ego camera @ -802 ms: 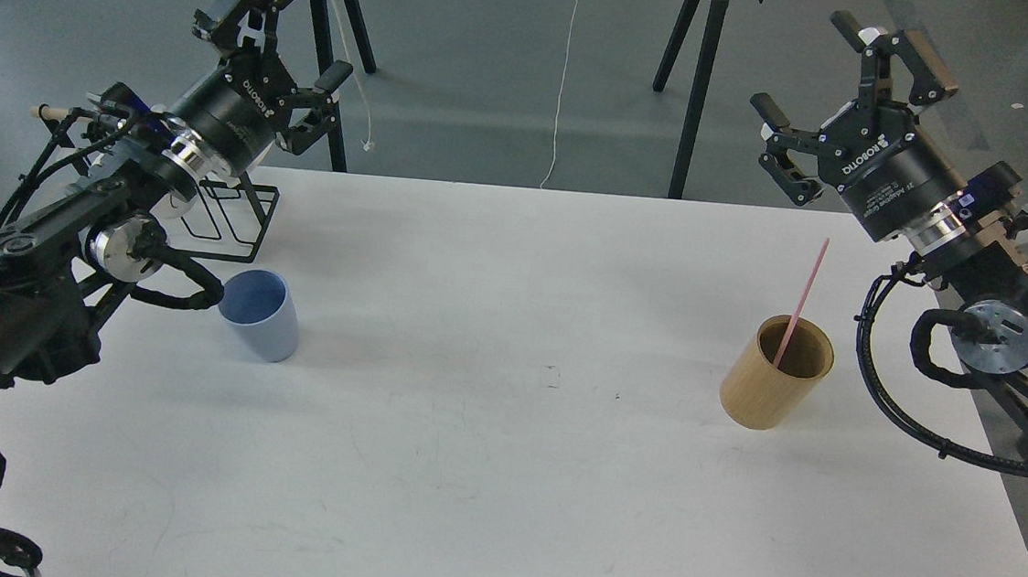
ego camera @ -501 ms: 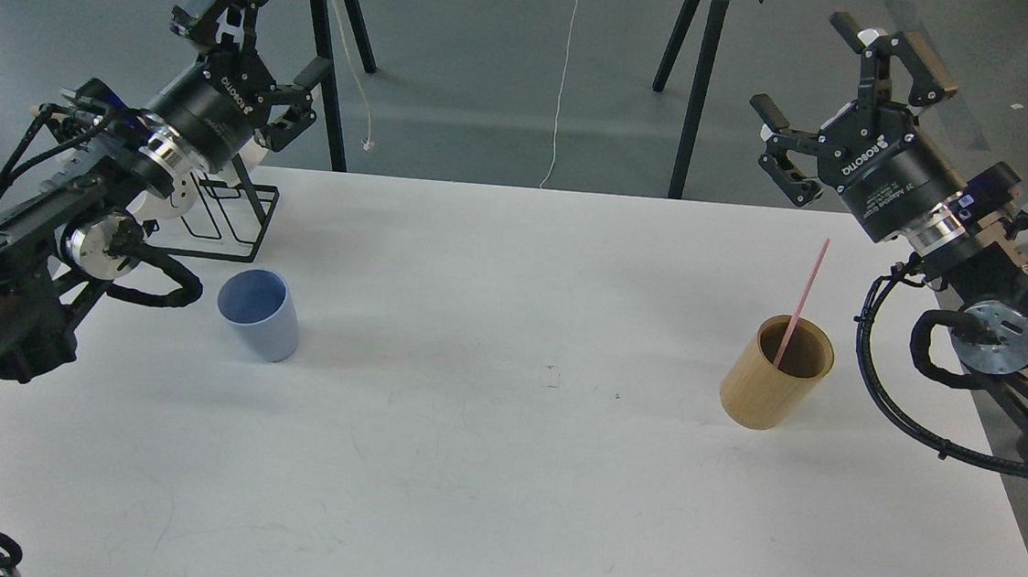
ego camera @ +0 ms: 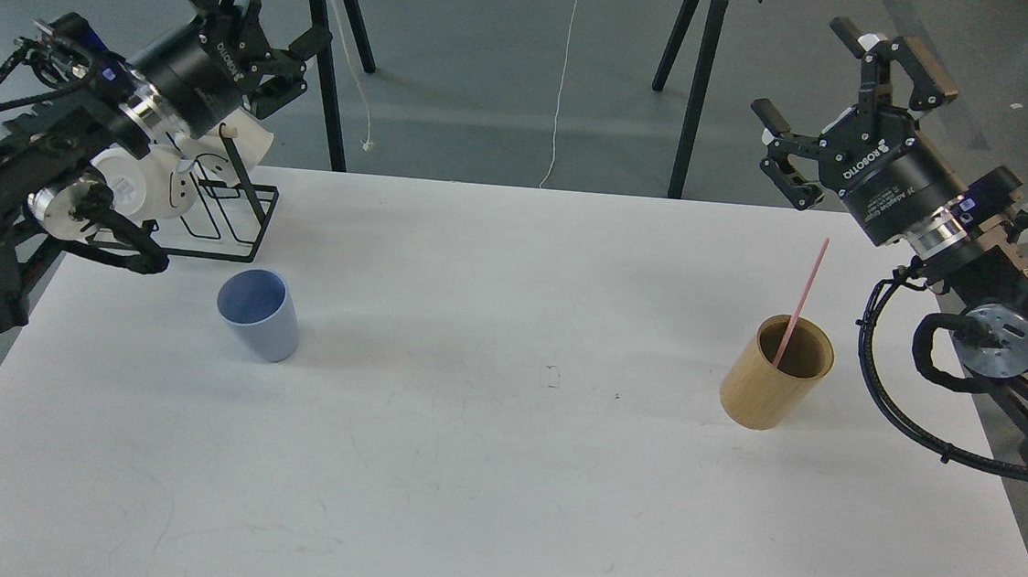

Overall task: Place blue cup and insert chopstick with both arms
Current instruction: 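Lower the left gripper toward the blue cup beside the wire rack, then grasp the blue cup with the left gripper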

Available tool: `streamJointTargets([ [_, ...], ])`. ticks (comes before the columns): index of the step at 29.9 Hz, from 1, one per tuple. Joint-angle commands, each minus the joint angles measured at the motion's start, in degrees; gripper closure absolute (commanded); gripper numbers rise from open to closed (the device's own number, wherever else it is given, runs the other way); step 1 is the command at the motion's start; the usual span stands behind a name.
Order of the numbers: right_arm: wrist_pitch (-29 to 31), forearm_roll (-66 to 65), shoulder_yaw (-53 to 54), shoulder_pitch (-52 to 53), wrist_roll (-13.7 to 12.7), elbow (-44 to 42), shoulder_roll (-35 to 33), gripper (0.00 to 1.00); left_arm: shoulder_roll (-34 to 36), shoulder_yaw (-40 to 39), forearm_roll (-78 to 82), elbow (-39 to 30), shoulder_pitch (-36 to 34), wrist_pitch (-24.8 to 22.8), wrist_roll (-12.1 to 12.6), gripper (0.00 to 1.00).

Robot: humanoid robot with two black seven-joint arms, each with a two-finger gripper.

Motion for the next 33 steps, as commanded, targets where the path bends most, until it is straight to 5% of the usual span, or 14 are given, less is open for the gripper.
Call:
streamJointTargets([
  [1,0.0,0.0,0.2,-0.1,0.0,0.0,-0.3,0.05,5.4,0.3,10.5,-5.8,-1.0,0.0,0.0,0.0],
  [13,0.0,0.0,0.2,-1.7,0.0,-0.2,-0.3,0.04,14.9,30.1,41.9,-6.7,-10.2,0.0,0.0,0.0],
  [33,0.0,-0.1,0.1,-2.5,0.0,-0.9,-0.3,0.04,8.5,31.0,56.8,5.6,-4.3,0.0,0.0,0.01],
])
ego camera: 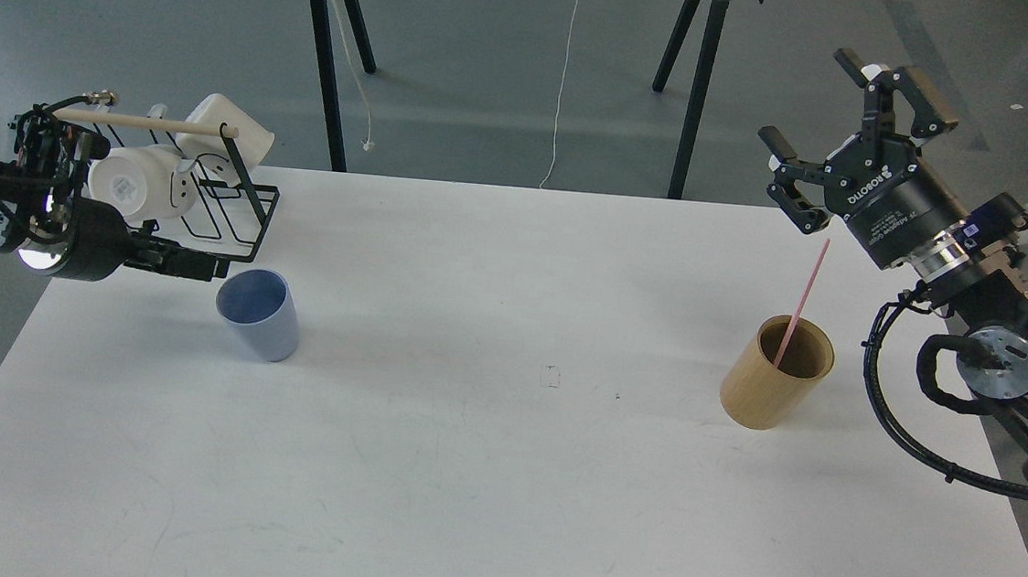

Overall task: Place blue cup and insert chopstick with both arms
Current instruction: 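Grasp the blue cup with the left gripper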

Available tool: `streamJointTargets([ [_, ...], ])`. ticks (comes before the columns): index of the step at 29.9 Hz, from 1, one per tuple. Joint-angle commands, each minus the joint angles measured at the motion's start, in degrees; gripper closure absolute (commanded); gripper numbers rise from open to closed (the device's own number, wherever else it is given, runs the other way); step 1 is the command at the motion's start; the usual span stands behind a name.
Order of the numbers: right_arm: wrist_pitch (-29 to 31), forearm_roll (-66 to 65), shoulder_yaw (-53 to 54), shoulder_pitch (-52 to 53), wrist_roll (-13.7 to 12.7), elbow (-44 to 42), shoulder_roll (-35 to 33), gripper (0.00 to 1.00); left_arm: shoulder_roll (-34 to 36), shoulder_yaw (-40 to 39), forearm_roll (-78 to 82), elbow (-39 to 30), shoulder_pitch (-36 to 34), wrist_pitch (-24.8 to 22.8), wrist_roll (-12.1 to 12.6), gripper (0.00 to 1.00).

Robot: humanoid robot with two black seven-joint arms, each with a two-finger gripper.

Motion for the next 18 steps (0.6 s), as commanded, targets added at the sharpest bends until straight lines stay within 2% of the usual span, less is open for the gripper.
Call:
streamJointTargets([
  [1,0.0,0.0,0.0,-0.1,0.0,0.0,-0.1,0.04,-1.3,-0.1,-0.2,0.9,0.5,0.0,0.0,0.01],
  [8,0.0,0.0,0.0,-0.6,0.0,0.0,-0.1,0.04,-1.9,-0.2,-0.3,1.0,1.1,0.0,0.0,0.04],
  [18,0.0,0.0,0.0,-1.1,0.0,-0.1,-0.2,0.04,-2.9,-0.2,-0.5,1.8,2.0,0.0,0.0,0.18],
])
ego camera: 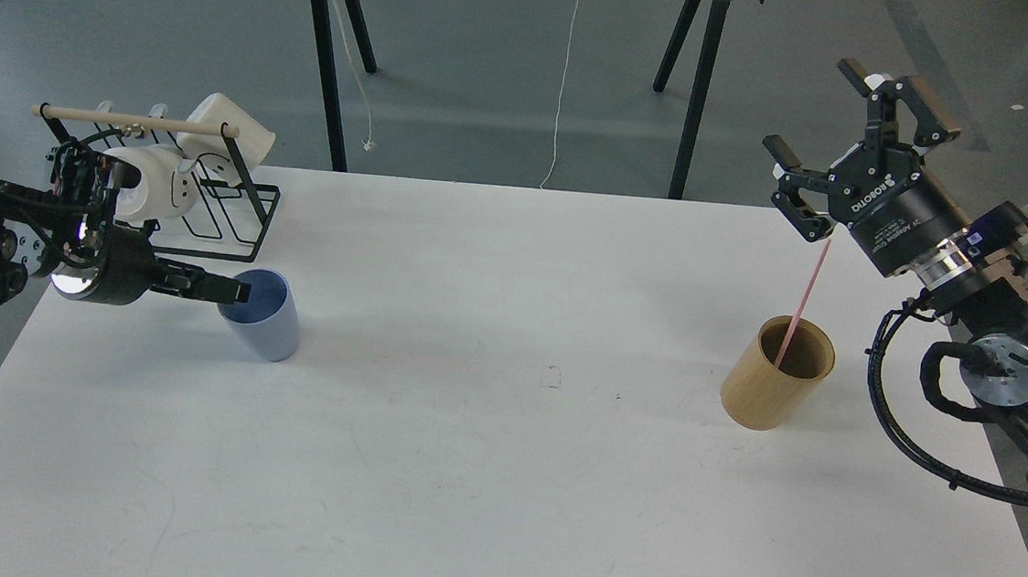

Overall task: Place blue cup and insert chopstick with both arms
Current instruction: 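Grasp the blue cup with the left gripper, then carry the blue cup toward the table center and set it down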

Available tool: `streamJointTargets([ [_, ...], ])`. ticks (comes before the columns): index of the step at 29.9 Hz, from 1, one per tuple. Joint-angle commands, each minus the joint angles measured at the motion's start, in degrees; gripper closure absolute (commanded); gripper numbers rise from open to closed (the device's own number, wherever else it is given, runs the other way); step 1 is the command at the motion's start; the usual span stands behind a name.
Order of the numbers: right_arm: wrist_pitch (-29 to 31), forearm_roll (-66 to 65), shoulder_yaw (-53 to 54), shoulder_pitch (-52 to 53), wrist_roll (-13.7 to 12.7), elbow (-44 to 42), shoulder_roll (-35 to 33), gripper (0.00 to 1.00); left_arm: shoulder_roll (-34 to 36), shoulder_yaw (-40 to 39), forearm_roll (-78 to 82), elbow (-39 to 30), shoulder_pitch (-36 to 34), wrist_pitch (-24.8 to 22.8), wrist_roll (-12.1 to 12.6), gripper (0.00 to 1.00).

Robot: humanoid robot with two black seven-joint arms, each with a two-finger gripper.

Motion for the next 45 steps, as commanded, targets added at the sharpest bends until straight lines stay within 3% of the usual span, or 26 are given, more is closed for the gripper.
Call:
streamJointTargets([
  [1,0.0,0.0,0.1,-0.2,0.0,0.0,0.0,0.04,-0.5,0.0,-0.1,1.1,0.7,0.0,0.0,0.2],
  [12,0.0,0.0,0.1,-0.3,0.0,0.0,-0.2,0.04,-2.2,0.2,0.1,2.5,1.6,0.9,0.0,0.35],
  [16,0.0,0.0,0.1,-0.3,0.0,0.0,-0.2,0.04,-2.2,0.3,0.4,2.5,1.5,1.9,0.0,0.45],
  [17,0.0,0.0,0.1,-0.3,0.0,0.0,-0.2,0.04,-2.2,0.3,0.4,2.5,1.5,2.2,0.0,0.52],
  [19,0.0,0.0,0.1,-0.3,0.0,0.0,-0.2,0.04,-2.1,0.2,0.4,2.5,1.5,2.9,0.0,0.77],
  [22,0.0,0.0,0.1,-0.3,0.0,0.1,-0.4,0.04,-2.2,0.3,0.2,2.5,1.5,4.2,0.0,0.95],
  [26,0.0,0.0,0.1,-0.3,0.0,0.1,-0.7,0.04,-2.0,0.0,-0.2,2.4,1.5,4.2,0.0,1.0],
  [34,0.0,0.0,0.1,-0.3,0.0,0.1,-0.7,0.04,-1.2,-1.2,-2.3,0.9,1.3,4.3,0.0,1.0],
  [37,0.0,0.0,0.2,-0.3,0.0,0.1,-0.8,0.04,1.0,-3.6,-3.9,-3.8,1.0,4.0,0.0,1.0],
  [42,0.0,0.3,1.1,0.2,0.0,-1.0,-1.8,0.05,3.8,-11.0,-8.0,-20.3,0.3,1.4,0.0,1.0],
  [45,0.0,0.5,1.3,1.1,0.0,-2.2,-2.6,0.05,3.0,-12.9,-10.4,-25.2,-1.1,0.0,0.0,1.0],
])
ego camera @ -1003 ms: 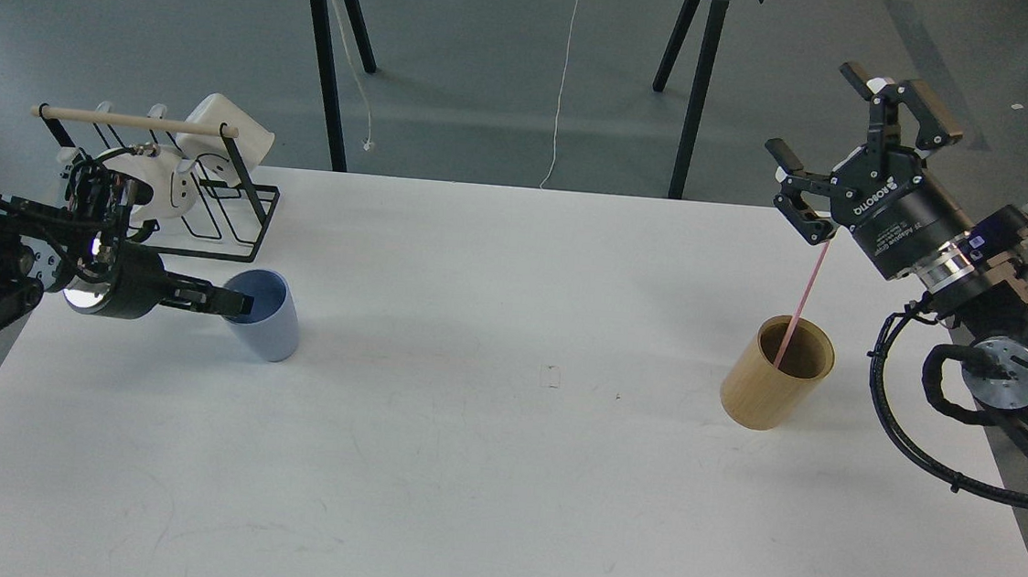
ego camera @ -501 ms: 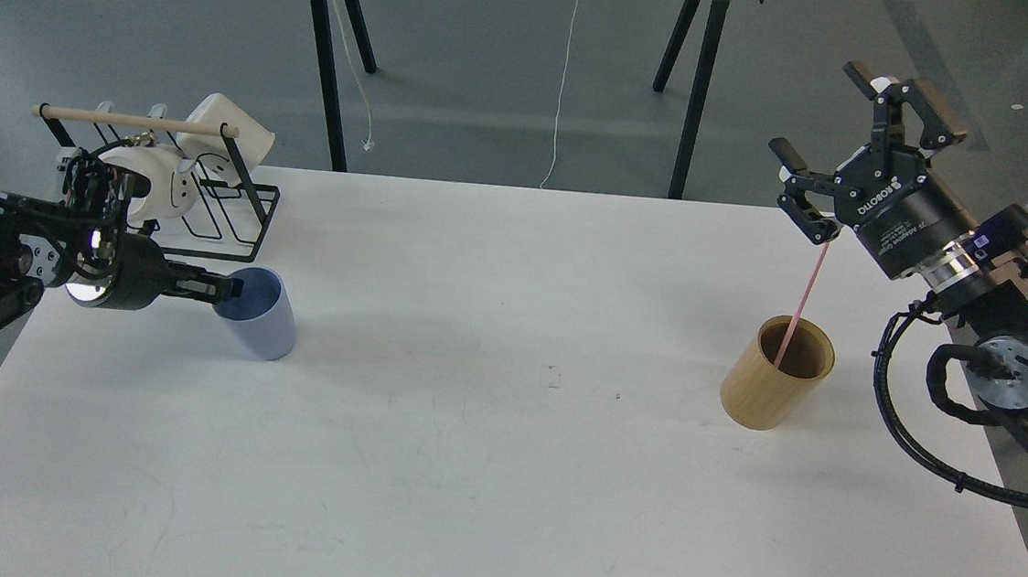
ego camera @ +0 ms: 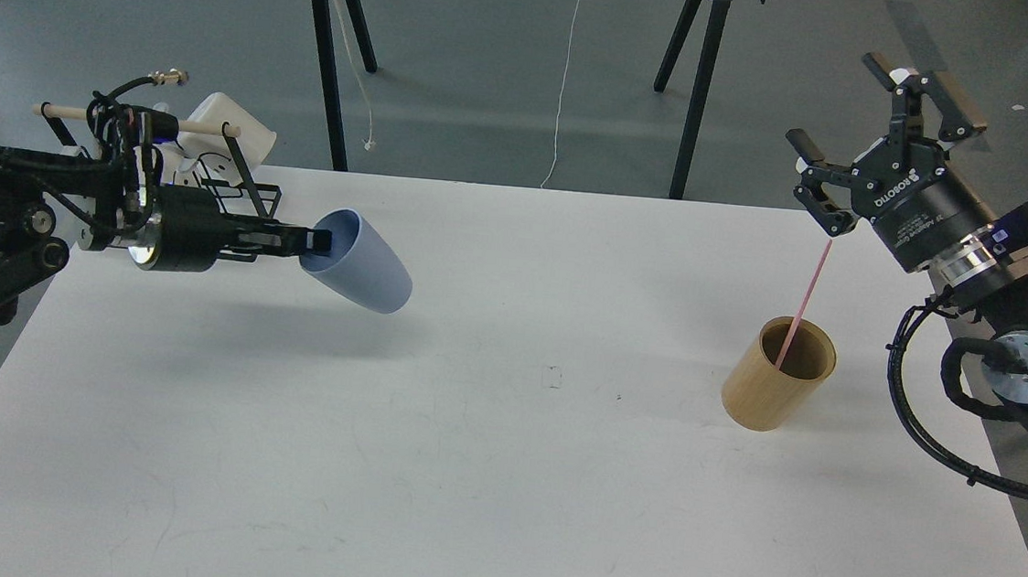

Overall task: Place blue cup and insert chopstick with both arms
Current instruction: 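Carry the blue cup toward the table center and set it down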

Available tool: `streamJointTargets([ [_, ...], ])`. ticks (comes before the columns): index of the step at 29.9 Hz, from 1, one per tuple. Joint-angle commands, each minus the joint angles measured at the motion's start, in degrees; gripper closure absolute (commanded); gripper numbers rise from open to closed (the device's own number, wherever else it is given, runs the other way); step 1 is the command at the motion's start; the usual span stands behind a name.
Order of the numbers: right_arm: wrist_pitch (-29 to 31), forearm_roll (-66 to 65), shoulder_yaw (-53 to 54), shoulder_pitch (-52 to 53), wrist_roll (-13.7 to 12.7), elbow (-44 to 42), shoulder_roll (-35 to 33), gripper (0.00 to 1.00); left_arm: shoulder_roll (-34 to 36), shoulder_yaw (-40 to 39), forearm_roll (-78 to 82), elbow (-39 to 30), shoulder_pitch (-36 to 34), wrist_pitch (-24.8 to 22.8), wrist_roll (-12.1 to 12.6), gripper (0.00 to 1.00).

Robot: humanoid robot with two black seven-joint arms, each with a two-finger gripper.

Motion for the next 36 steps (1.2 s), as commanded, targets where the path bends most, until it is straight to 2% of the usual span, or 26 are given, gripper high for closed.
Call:
streamJointTargets([
  [1,0.0,0.5,0.7,1.2,0.0,-1.5,-1.3,0.05,-1.2,-2.0,-3.1,-5.4,-2.2,-1.2,0.0,1.0],
  [6,0.0,0.8,3.6,1.7,0.0,-3.2,-2.1,0.05,-7.3,1.3,-2.9,-3.1,-6.0,-1.2,0.0,1.0],
  [11,0.0,3.4,4.9,1.6,0.0,-5.4,-2.1,0.05,-17.0,13.9,-2.9,3.9,-15.7,-1.2,0.0,1.0],
  [14,0.0,7.1,4.9,1.6,0.0,-7.4,-2.1,0.05,-23.2,19.5,-2.6,8.5,-18.6,-1.2,0.0,1.0],
  [18,0.0,7.8,5.1,1.8,0.0,-9.9,-2.1,0.05,-31.1,25.1,-1.5,15.3,-20.6,-1.2,0.0,1.0],
  [25,0.0,7.8,5.5,2.0,0.0,-10.6,-2.1,0.05,-43.2,28.4,3.7,27.0,-20.7,-1.2,0.0,1.0],
  [31,0.0,7.8,5.5,2.0,0.0,-10.7,-2.1,0.05,-43.3,31.4,5.0,32.9,-19.7,0.2,0.0,1.0],
  [36,0.0,7.8,5.5,2.0,0.0,-10.6,-2.5,0.05,-43.3,32.4,5.2,33.4,-18.4,0.3,0.0,1.0],
])
